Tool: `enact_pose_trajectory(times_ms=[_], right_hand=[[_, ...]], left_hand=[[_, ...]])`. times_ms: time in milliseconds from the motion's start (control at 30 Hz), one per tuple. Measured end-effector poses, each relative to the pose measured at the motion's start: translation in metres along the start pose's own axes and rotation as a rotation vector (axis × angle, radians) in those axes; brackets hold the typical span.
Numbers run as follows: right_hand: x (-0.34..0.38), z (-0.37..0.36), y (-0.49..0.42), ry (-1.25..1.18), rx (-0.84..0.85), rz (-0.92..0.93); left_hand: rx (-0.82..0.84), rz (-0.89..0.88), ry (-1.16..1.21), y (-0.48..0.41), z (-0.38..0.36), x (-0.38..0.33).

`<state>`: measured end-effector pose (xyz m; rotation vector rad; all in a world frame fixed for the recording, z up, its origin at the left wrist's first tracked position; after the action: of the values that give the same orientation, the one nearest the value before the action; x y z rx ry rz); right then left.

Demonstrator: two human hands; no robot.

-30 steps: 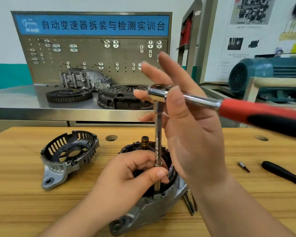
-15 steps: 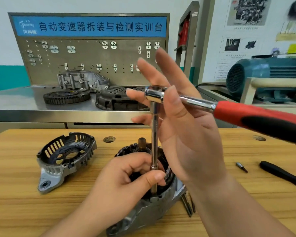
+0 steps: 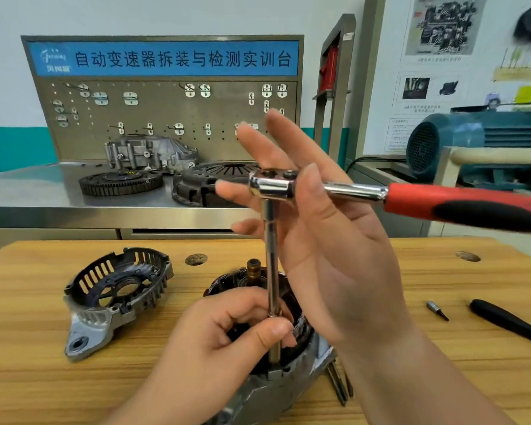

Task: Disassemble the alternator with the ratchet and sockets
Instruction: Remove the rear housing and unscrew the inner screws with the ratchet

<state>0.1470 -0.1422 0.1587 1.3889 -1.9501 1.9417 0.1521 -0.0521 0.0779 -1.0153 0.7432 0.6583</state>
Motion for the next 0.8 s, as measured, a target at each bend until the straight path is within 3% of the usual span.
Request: enact_pose_trajectory(times_ms=[167,400,633,800], right_hand=[[-0.017,0.002,0.003,-0.144,0.000,-0.189],[0.003,0.000,0.004,0.165,-0.012,0.100],[-0.015,0.000,0.006,-0.120,-0.014,-0.149],[0.000,0.000,0.004,0.108,-0.037,0.037]], left_hand=[[0.029,0.014,0.020,0.001,-0.003,0.000],[-0.026,-0.006,0.010,0.001,0.001,0.003],[0.007,-0.016,0.035,0.002,-0.001,0.003],[0.003,-0.021,0.026,0.001,0.001,0.003]])
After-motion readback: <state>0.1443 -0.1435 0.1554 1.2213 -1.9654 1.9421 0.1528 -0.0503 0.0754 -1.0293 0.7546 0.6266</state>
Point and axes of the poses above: each hand's wrist, its own y-axis away from the middle knuckle, its own z-axis out of the back of the hand, x = y × z, the point moved 7 cm from there along -y, towards the middle knuckle, and after that the axes turned 1 degree about x, right-handed, at the moved point
